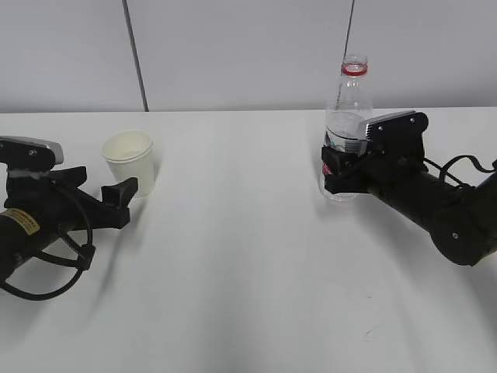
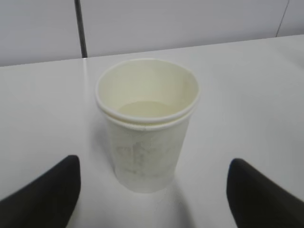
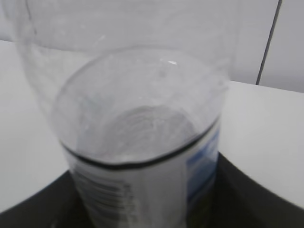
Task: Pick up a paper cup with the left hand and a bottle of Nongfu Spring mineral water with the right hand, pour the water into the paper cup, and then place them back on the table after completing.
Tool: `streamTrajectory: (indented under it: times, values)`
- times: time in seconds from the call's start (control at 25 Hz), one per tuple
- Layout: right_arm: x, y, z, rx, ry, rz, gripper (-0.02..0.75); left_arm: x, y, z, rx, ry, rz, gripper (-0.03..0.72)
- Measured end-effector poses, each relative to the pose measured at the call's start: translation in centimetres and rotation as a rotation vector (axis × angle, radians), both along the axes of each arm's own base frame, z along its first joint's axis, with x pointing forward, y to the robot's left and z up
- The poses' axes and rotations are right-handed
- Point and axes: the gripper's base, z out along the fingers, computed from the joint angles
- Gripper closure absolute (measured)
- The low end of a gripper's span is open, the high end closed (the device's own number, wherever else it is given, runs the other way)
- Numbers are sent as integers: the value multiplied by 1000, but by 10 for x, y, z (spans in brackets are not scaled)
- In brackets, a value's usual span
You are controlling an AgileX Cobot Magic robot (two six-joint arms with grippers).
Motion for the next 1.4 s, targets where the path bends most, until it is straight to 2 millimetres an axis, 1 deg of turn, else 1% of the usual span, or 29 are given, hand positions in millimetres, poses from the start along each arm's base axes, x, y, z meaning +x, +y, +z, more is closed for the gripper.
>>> streamTrajectory:
  times: [0.24, 0.52, 1.2, 1.28, 1.36, 1.4]
  values:
    - [8, 1, -3, -3, -14, 1, 322, 0, -1, 0, 3, -1, -14, 112]
    - [9, 2, -10, 13, -50, 5, 322, 0, -1, 0, 3, -1, -14, 112]
    - [8, 4, -12, 10, -68, 31, 322, -1, -2, 0, 5, -1, -26, 115]
    - [8, 4, -12, 10, -68, 31, 307, -1, -2, 0, 5, -1, -26, 115]
    - [8, 4, -12, 9, -66, 31, 267, -1, -2, 0, 5, -1, -27, 115]
    - [8, 4, -12, 9, -64, 31, 234, -1, -2, 0, 5, -1, -27, 115]
